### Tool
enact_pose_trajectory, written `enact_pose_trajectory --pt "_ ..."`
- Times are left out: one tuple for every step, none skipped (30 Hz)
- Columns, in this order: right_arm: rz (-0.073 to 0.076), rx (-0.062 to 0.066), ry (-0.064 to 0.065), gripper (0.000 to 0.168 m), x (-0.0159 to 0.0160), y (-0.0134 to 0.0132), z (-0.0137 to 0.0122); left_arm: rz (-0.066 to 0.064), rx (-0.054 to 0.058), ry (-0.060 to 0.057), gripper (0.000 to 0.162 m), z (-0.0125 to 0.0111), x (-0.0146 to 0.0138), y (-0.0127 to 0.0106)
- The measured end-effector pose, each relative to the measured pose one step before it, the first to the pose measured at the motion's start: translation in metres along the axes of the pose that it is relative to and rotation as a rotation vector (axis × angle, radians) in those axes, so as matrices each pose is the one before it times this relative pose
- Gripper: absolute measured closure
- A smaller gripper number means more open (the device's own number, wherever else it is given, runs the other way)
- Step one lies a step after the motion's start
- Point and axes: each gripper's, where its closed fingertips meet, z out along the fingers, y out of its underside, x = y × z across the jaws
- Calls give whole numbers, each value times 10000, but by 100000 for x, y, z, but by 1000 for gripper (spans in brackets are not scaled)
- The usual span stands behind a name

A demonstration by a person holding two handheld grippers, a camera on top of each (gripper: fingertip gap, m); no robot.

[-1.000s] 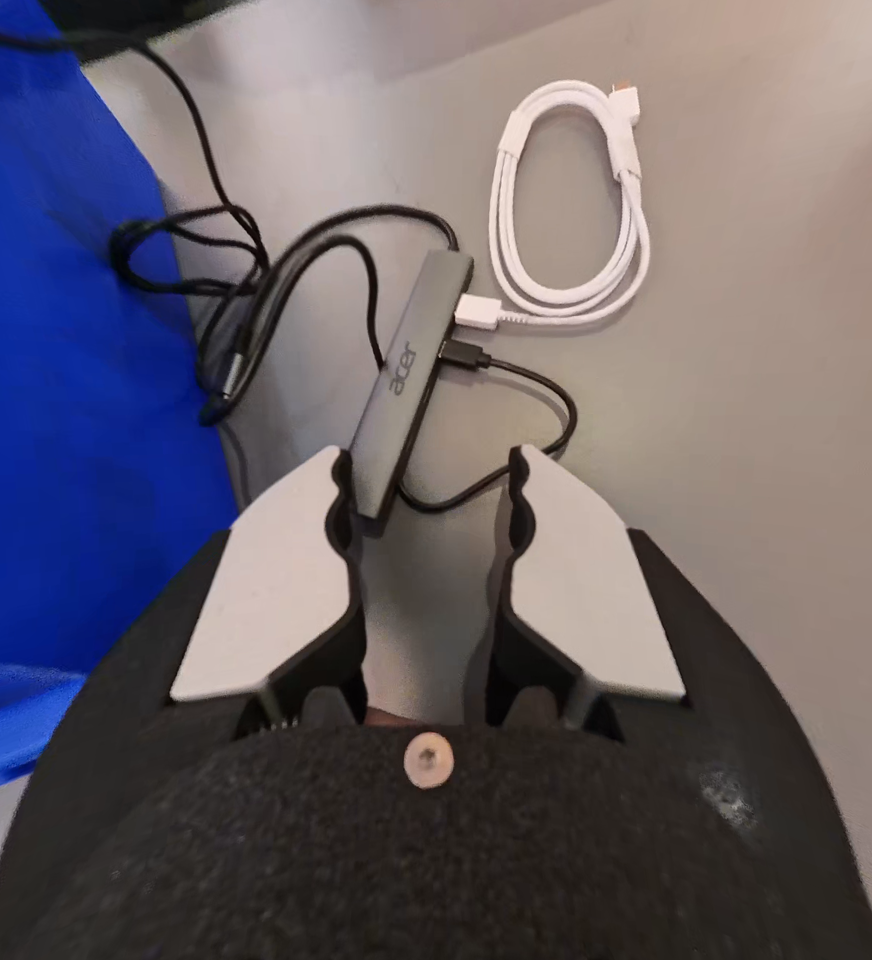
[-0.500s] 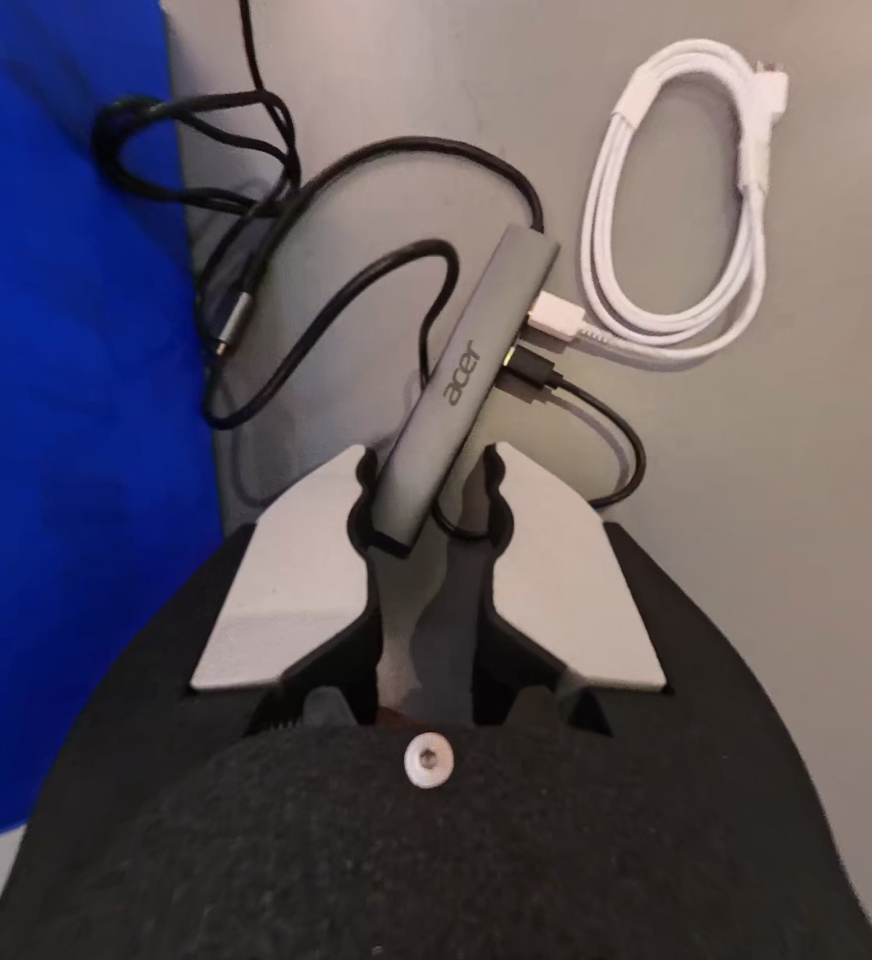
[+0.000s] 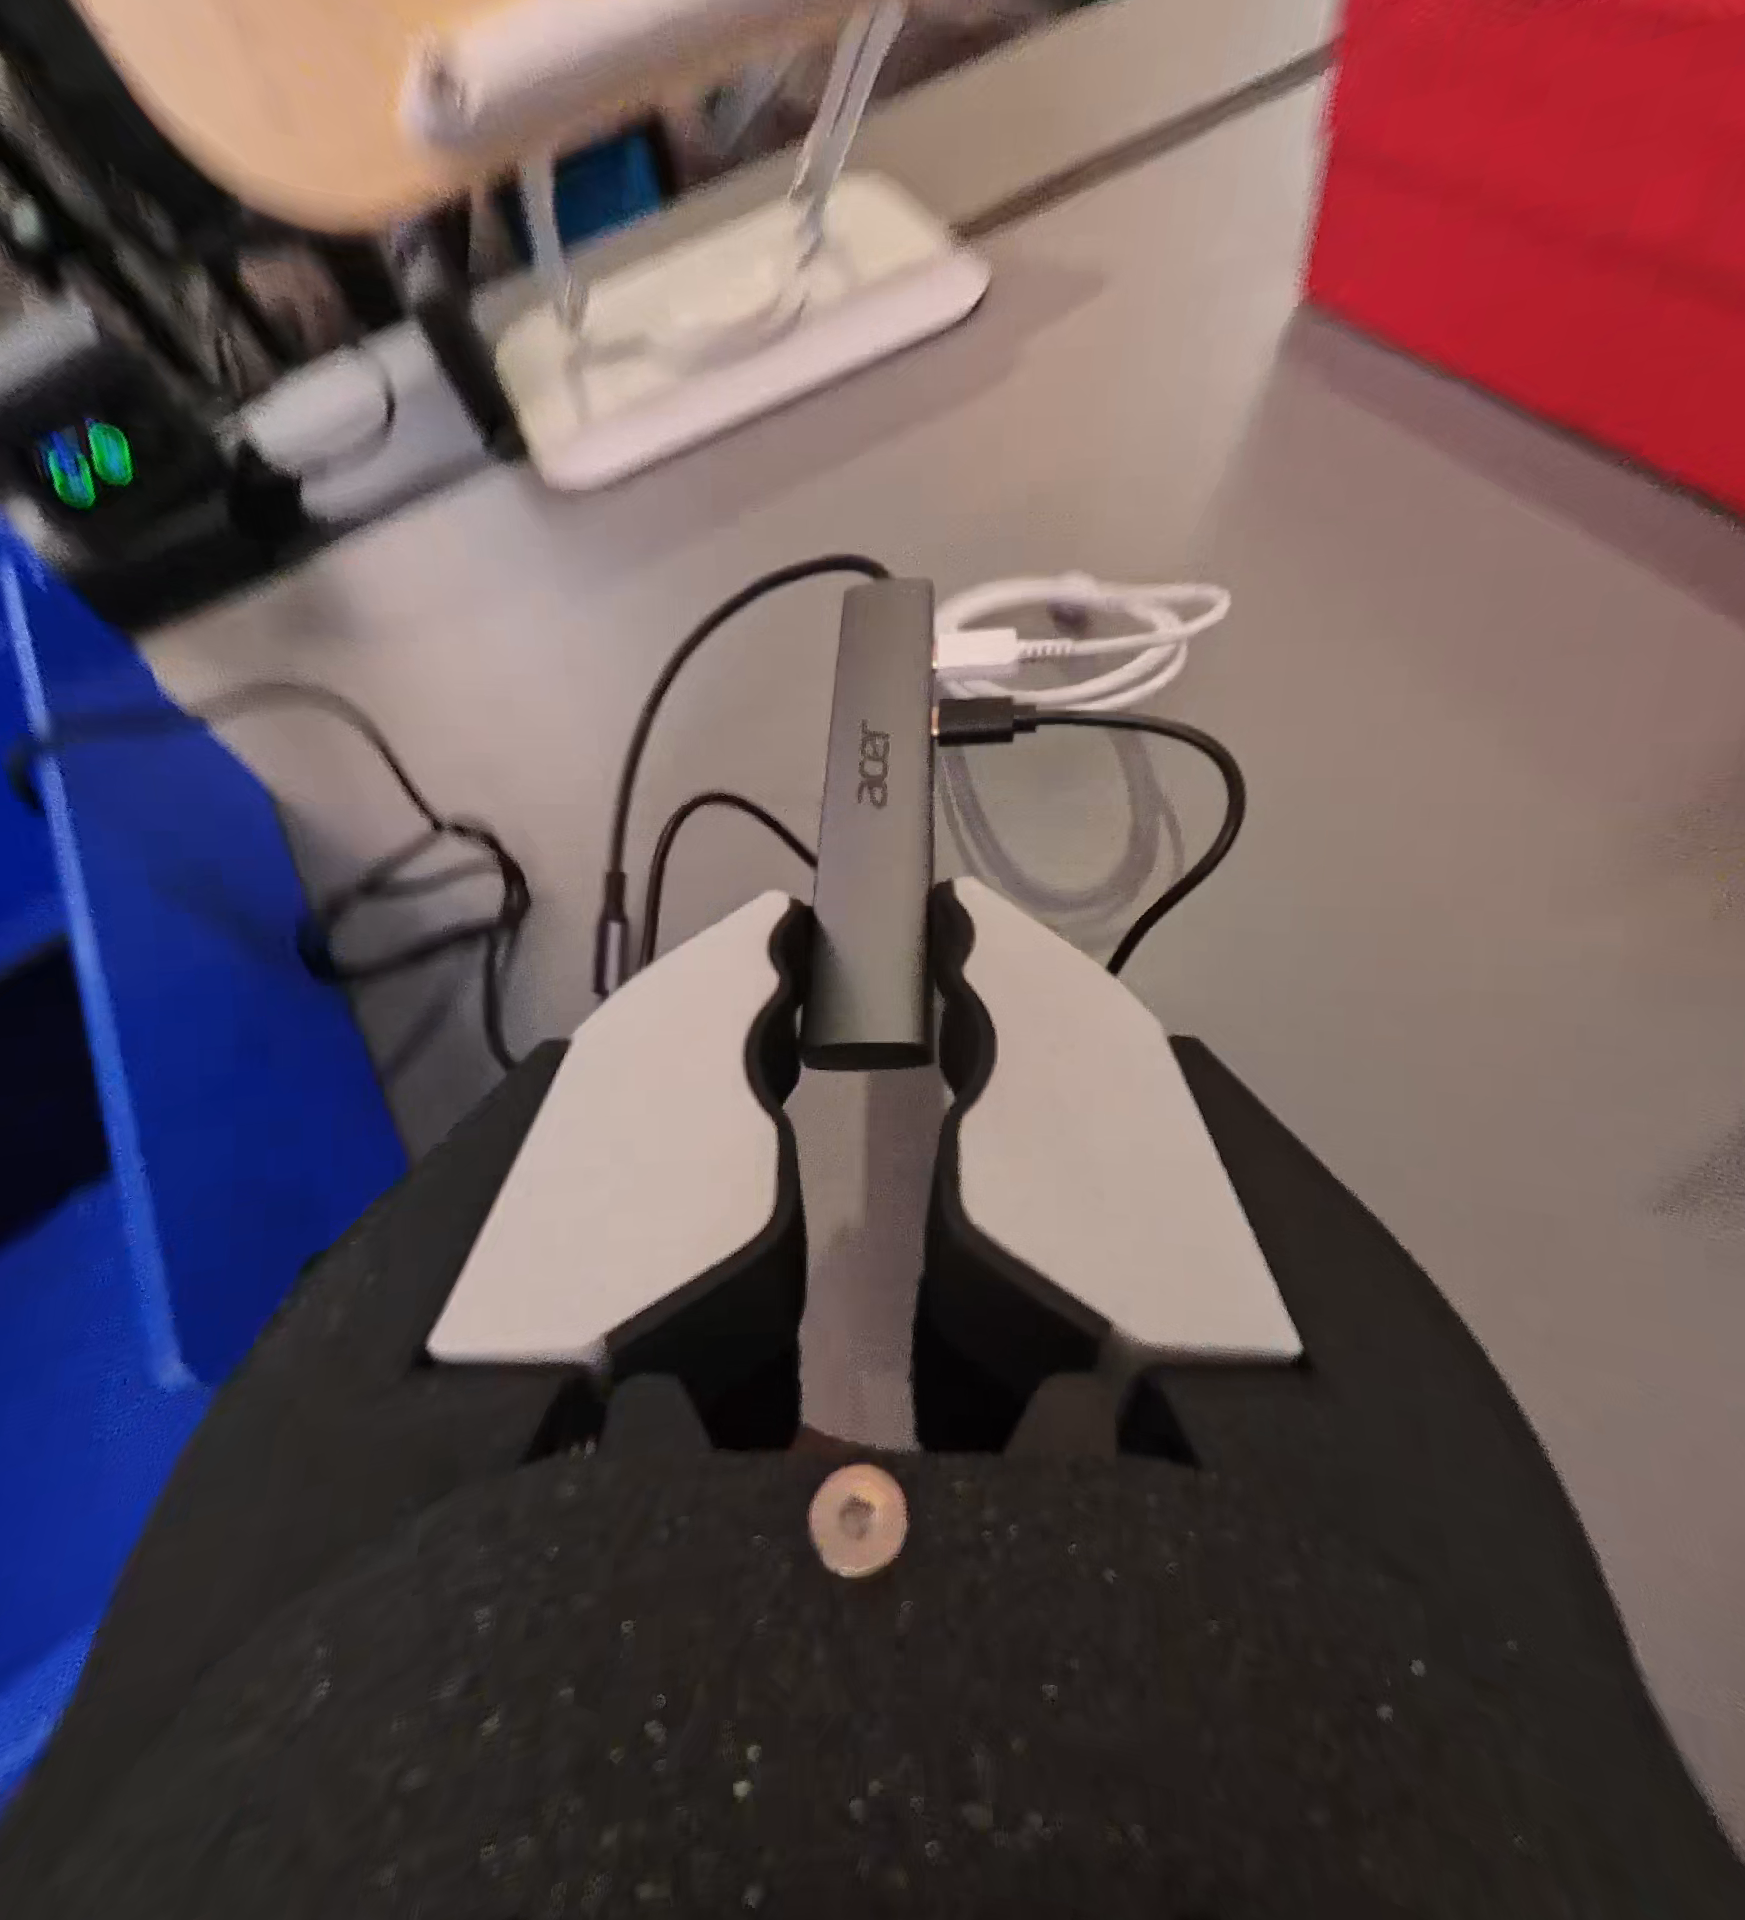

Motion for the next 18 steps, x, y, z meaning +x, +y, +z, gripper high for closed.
enact_pose_trajectory --pt "250 -76 543 127 1167 -47 318 400 434 117 140 -788 801 -1353" --pt "271 220 375 122 819 -702 181 405 395 92 140 -689 797 -1278" --pt "221 463 69 119 162 -1364 -179 483 392 97 140 -592 849 -1230" --pt "52 658 -44 119 -345 -1857 -544 565 392 -23 140 -532 706 -1156" --pt "-200 785 91 119 -450 -2118 -743 654 369 -65 140 -505 671 -1105" --pt "-332 532 164 120 -396 -1842 -694 687 431 -54 140 -505 680 -1172" --pt "-276 220 239 122 -153 -1341 -530 702 440 -81 140 -490 673 -1179" --pt "-83 -27 271 122 146 -835 -298 725 415 -5 139 -430 787 -1126" --pt "105 -190 96 120 107 -420 -102 765 359 -21 140 -360 813 -1008" --pt "281 -131 -67 119 43 -234 6 725 302 -104 140 -321 684 -838" --pt "478 -109 -202 118 30 -39 92 555 304 -7 140 -297 716 -722" --pt "539 -117 -602 119 -521 168 133 384 251 130 139 -208 802 -484" --pt "566 -176 -805 126 -857 444 204 228 149 48 139 -162 583 -198" --pt "468 -306 -494 129 -397 767 364 49 117 40 139 -183 438 -52" --pt "207 -206 -149 130 39 701 423 -52 103 143 139 -197 429 30" --pt "-77 -3 -109 142 58 461 322 -54 187 61 140 -296 234 9" --pt "-207 82 -376 149 -265 356 222 -52 194 21 140 -357 75 80" --pt "204 18 -438 151 -205 376 216 -130 63 78 140 -280 60 333"
